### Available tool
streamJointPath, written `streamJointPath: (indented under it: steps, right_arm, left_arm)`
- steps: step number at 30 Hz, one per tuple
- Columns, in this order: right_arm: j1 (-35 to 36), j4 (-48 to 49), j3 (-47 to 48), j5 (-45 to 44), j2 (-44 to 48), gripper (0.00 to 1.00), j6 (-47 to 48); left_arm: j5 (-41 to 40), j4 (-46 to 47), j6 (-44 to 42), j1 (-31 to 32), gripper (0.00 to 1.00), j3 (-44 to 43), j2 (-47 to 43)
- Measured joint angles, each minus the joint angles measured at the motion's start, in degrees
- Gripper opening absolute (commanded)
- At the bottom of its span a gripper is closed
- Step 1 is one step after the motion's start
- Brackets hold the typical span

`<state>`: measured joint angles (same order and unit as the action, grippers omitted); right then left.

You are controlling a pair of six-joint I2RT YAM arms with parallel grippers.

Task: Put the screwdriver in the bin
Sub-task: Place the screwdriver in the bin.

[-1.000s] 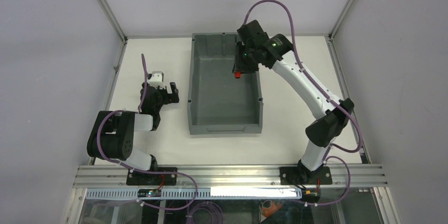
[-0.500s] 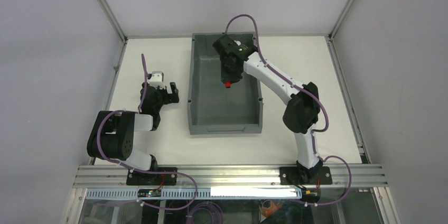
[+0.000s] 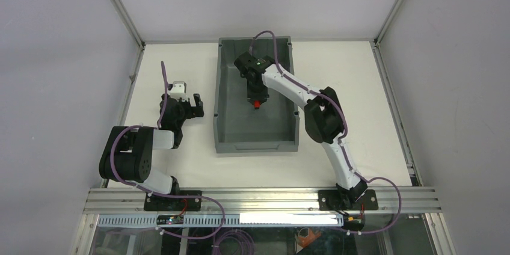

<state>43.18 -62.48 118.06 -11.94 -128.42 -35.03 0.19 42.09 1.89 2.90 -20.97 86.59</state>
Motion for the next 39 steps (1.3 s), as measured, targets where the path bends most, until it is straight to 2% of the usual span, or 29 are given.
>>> streamJointPath:
  steps: [13, 28, 39]
  right_arm:
    - [0.00, 0.52, 2.47, -0.61, -7.19, 0.15, -0.09]
    - [-0.22, 0.94, 3.52, -0.61, -8.63, 0.44, -1.09]
    - [-0.61, -0.68, 7.56, -0.24, -8.68, 0.48, -0.87]
  left_arm:
    - [0.00, 0.00, -0.02, 0.00, 0.99, 0.00, 0.00]
    - [0.00, 0.00, -0.02, 0.00, 0.99, 0.00, 0.00]
    - [0.02, 0.00, -0.02, 0.00, 0.99, 0.00, 0.00]
